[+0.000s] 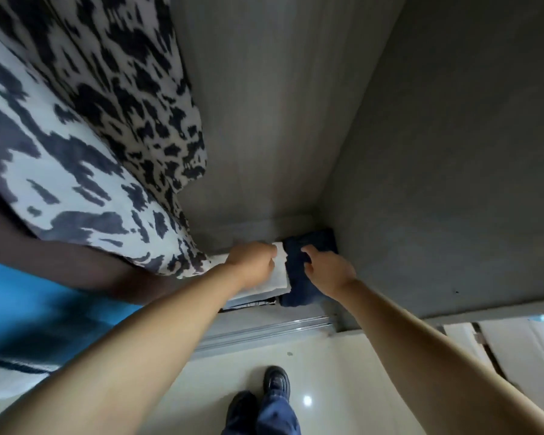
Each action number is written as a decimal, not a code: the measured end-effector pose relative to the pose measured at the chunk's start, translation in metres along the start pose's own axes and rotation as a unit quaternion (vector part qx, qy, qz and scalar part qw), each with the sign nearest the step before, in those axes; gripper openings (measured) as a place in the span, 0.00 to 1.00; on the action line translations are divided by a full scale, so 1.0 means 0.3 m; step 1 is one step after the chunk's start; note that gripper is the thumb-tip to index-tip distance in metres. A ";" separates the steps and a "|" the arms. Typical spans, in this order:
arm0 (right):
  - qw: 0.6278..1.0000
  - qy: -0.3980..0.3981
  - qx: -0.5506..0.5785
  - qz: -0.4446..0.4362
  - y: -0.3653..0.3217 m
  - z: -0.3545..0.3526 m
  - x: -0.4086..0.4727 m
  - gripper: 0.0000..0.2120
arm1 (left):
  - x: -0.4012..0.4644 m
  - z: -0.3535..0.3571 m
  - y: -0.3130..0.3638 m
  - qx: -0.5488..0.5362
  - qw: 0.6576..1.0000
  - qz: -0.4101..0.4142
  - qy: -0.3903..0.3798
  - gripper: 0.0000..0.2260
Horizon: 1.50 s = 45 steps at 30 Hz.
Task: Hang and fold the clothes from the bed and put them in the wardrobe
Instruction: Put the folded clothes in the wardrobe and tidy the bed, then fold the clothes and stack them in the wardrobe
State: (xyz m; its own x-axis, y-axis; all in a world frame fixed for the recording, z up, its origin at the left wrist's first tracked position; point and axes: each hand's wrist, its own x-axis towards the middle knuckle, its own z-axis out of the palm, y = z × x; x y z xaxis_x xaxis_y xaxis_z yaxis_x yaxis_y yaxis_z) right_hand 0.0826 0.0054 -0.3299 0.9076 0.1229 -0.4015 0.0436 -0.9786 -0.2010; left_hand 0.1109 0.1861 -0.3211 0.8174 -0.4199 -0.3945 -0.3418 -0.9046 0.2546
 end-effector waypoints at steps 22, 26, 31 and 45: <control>0.867 0.137 0.114 0.465 0.692 0.000 -1.392 0.12 | -0.332 0.037 1.454 0.208 0.834 0.509 -0.047 0.11; 0.844 0.124 0.113 0.510 0.867 0.048 -1.656 0.09 | -0.384 0.111 1.765 0.214 0.804 0.552 -0.053 0.10; 0.832 0.123 0.093 0.532 1.098 0.092 -1.920 0.12 | -0.437 0.206 2.095 0.210 0.782 0.584 -0.056 0.11; 0.804 0.157 0.139 0.556 1.769 0.102 -2.051 0.15 | -0.141 0.341 2.788 0.261 0.775 0.571 -0.067 0.11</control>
State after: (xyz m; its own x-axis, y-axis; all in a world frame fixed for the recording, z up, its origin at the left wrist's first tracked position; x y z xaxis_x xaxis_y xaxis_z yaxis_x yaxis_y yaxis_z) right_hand -0.4655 -0.5846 -0.2170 0.3828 -0.8938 -0.2337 -0.9238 -0.3738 -0.0835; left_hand -0.2570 -0.5601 -0.1818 -0.2009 -0.9409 -0.2728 -0.9769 0.1717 0.1271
